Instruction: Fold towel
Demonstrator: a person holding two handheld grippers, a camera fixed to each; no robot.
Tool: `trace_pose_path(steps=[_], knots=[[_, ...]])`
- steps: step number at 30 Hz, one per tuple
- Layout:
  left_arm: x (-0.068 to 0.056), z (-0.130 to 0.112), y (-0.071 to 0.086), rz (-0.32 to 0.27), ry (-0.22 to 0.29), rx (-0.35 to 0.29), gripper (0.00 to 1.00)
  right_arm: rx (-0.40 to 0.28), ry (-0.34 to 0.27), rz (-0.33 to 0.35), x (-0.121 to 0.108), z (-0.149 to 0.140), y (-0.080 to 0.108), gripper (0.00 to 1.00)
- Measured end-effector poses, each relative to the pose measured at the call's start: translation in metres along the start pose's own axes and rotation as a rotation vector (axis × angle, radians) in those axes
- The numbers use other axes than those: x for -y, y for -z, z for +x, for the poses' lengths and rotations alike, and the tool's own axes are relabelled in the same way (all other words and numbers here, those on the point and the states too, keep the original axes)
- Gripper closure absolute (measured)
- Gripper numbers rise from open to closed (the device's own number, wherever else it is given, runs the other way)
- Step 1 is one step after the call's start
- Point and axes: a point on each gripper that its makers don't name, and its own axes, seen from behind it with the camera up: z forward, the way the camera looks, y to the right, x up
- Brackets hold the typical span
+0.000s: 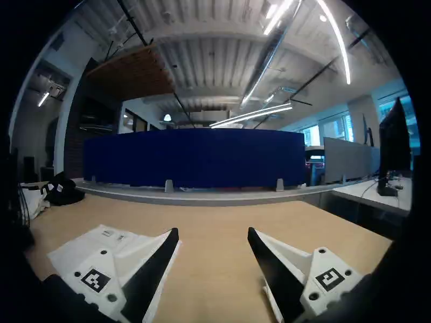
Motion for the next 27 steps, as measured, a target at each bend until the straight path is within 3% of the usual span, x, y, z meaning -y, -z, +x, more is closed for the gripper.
trace_pose_path(steps=[27], knots=[[-0.0017,-0.0005,0.0017,-0.001,0.0,0.0,0.09,0.0,0.0,0.0,0.0002,0.0,0.0001,0.0]])
